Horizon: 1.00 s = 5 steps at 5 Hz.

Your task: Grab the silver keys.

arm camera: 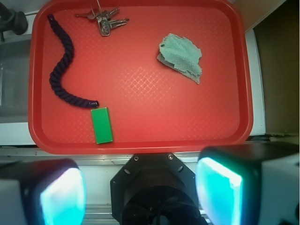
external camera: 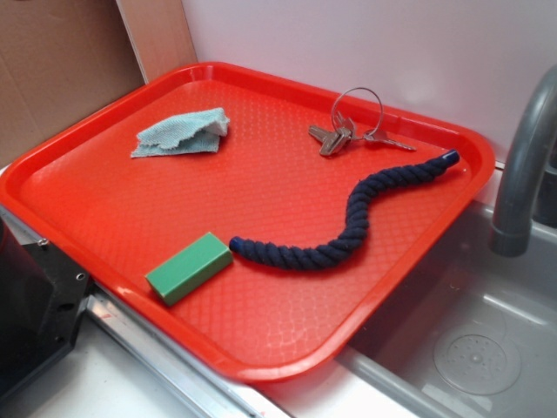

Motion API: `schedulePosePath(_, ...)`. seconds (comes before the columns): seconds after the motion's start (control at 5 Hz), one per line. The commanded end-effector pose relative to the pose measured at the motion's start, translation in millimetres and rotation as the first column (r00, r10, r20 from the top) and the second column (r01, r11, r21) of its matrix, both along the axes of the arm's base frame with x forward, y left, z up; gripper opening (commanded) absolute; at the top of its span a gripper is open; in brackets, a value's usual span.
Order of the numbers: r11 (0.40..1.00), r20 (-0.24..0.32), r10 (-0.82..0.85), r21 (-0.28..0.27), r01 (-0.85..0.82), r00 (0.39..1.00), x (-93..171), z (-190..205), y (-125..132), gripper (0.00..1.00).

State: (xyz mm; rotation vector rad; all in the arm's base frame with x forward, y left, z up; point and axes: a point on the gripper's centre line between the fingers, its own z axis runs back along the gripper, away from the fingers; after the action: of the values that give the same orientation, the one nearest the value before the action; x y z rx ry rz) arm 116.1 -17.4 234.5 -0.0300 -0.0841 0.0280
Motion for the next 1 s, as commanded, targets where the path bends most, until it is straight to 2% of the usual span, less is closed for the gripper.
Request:
schedulePosePath(0.0,1.000,0.000,0.000,0.000,0.000,1.000,0.0,0.0,0.0,1.00)
schedulePosePath(0.2,0.994,0.173,0.100,0.015,-0.104,0.980,20.7,-13.2,-4.8,1.00)
schedulePosePath(0.4,0.997,0.243,0.005,0.072,-0.023,0.970,55.1,-37.3,-6.5,1.00)
schedulePosePath(0.6,0.995,0.284,-0.078,0.083,0.057,0.956,85.2,-58.4,-13.7,1.00)
schedulePosePath(0.8,0.975,0.320,-0.219,0.046,0.216,0.922,123.4,-80.3,-26.2,1.00)
